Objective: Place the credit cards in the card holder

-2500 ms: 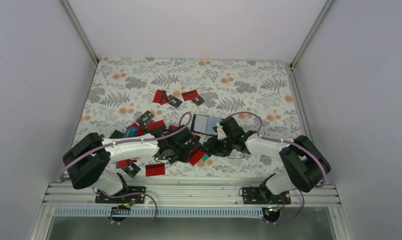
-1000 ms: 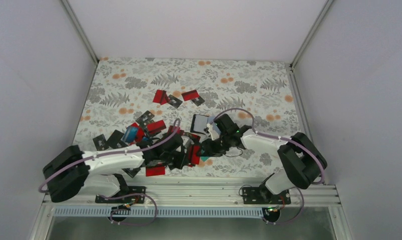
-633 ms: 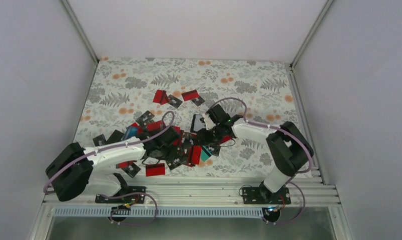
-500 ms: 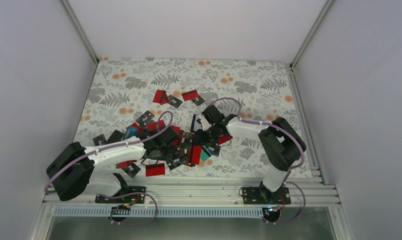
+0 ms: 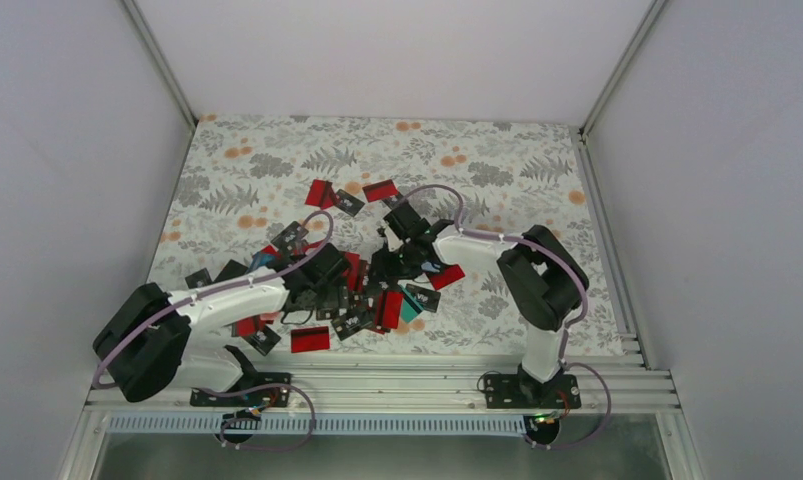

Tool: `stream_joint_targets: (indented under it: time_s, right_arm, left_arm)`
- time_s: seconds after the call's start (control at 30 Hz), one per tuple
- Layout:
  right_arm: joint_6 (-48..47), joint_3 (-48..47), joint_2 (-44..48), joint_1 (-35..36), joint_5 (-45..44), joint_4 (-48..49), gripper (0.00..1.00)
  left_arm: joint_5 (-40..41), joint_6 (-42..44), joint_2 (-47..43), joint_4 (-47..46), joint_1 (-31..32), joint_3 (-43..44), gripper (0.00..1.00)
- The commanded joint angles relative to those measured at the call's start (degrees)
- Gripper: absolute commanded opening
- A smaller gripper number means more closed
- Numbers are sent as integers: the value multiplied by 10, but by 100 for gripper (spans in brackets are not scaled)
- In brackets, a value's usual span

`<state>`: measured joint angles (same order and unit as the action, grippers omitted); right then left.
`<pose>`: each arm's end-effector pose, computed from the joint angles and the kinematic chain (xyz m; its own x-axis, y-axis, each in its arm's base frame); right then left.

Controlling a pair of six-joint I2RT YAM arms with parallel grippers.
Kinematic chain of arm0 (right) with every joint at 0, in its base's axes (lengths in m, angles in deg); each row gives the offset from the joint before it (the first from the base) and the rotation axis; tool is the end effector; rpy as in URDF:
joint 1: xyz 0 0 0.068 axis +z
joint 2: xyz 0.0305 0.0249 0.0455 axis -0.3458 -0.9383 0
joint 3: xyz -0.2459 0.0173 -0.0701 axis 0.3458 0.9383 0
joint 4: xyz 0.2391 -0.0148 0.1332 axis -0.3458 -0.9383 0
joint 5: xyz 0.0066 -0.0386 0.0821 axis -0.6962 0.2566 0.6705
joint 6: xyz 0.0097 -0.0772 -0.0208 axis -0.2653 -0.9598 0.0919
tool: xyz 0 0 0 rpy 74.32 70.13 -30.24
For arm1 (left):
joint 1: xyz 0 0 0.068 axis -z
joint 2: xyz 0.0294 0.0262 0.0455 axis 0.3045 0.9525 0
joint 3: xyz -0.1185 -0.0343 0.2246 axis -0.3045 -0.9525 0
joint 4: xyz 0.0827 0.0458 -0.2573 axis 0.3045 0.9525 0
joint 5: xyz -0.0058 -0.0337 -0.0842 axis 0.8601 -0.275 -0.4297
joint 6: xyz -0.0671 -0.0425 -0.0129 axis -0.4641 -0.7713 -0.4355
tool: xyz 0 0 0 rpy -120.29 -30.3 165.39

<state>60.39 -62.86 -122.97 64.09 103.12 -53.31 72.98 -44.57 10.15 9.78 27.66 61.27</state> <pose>0.2557 0.2790 0.0909 -0.9553 -0.2304 -0.1854 -0.2929 0.8233 0.4861 0.1778 -0.1598 0.1050 -0.9375 -0.1196 -0.3267 -0.0972 0.9917 -0.0842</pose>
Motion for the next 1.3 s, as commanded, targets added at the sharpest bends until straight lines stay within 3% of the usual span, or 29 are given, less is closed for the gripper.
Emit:
stream_joint_targets:
  time_s: [0.0,0.17,0.37,0.53,0.83,1.03,1.17,1.27]
  right_arm:
    - [14,-28,-32,4,-21,-4,57]
    - [41,-44,-66,4,14,7,58]
    - [82,-39,-86,9,138,67,58]
    - [113,-35,-93,10,233,126,56]
    - [160,-54,-87,9,311,201,50]
    - [142,-70,-76,13,291,164,49]
    - [97,-63,-32,15,200,75,49]
    - [81,-34,17,15,142,33,48]
  left_arm:
    - [14,37,7,-51,-28,8,94]
    - [-28,89,47,-108,-78,3,85]
    - [-135,113,103,-196,-103,-38,76]
    - [-192,109,87,-240,-104,-83,72]
    - [-279,72,20,-326,-103,-170,69]
    - [-333,68,4,-386,-102,-195,65]
    - [-348,85,-33,-373,-102,-202,62]
    - [-358,104,-67,-348,-100,-203,51]
